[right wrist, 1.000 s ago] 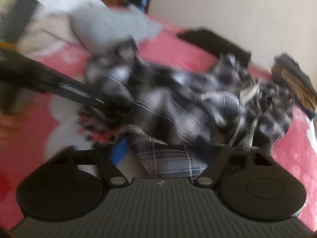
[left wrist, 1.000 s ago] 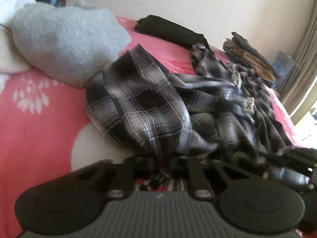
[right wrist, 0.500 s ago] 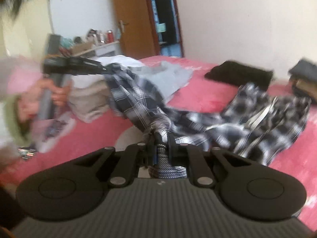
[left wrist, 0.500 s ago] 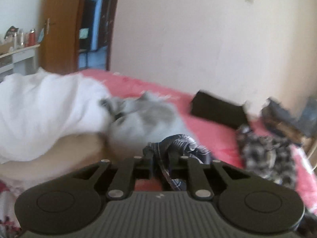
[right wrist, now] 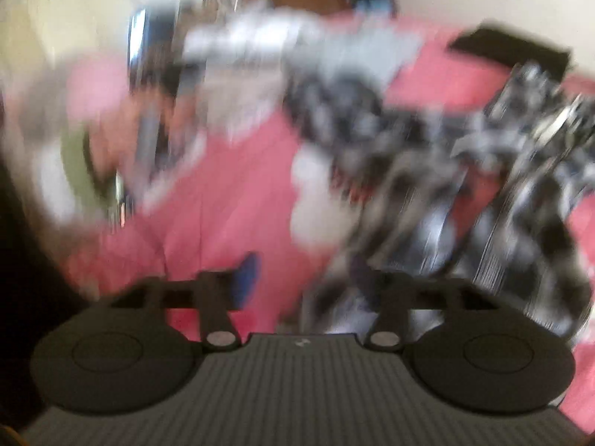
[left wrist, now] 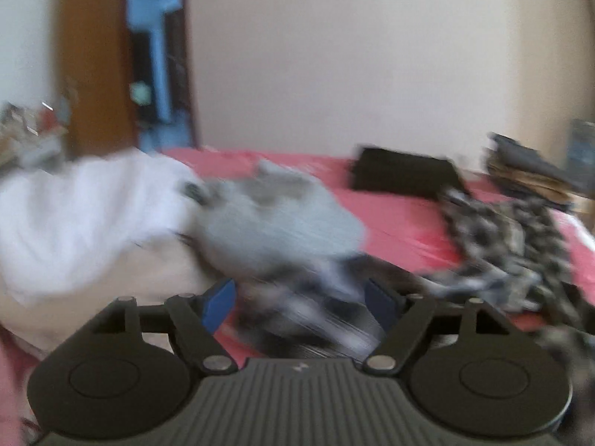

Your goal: Fold clothes

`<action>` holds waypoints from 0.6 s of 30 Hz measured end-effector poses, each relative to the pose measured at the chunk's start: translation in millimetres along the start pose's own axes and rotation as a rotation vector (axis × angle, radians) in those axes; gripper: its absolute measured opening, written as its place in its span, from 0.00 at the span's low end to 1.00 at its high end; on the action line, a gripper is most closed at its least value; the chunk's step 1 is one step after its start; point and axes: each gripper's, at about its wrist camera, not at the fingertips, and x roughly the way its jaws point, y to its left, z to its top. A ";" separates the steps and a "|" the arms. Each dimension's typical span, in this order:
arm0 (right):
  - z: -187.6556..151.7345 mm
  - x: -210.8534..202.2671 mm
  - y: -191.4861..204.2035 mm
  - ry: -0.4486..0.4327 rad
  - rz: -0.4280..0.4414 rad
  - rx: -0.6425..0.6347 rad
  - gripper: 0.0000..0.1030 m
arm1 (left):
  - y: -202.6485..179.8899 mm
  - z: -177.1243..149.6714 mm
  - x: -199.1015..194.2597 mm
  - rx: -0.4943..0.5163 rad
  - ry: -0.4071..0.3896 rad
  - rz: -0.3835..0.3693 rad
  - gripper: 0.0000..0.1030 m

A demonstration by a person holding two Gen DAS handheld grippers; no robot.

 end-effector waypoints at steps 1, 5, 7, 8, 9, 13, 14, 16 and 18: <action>6.4 0.5 -6.9 -0.053 -0.012 0.028 0.87 | -8.0 -4.1 3.7 -0.005 0.039 -0.049 0.76; 28.7 38.9 -39.0 -0.100 -0.207 0.124 0.90 | -41.4 -24.8 18.2 -0.019 0.190 -0.208 0.75; 30.6 78.8 -57.6 -0.012 -0.325 0.191 0.85 | -53.8 -34.6 23.2 0.000 0.234 -0.224 0.74; 26.1 94.1 -63.4 0.048 -0.332 0.216 0.73 | -55.7 -38.4 23.5 0.003 0.245 -0.231 0.74; 19.2 105.0 -64.7 0.101 -0.314 0.229 0.41 | -54.6 -39.6 22.5 0.004 0.246 -0.238 0.74; -10.5 107.1 -40.0 0.130 -0.258 0.242 0.11 | -52.7 -43.7 21.1 0.008 0.255 -0.269 0.74; -17.1 104.8 -31.5 0.142 -0.230 0.254 0.10 | -53.8 -44.3 22.5 0.012 0.258 -0.276 0.74; -30.6 95.6 -12.1 0.182 -0.155 0.257 0.09 | -56.1 -45.4 25.3 0.018 0.266 -0.291 0.74; -44.3 85.8 9.7 0.233 0.000 0.233 0.09 | -58.3 -46.4 28.1 0.024 0.273 -0.305 0.74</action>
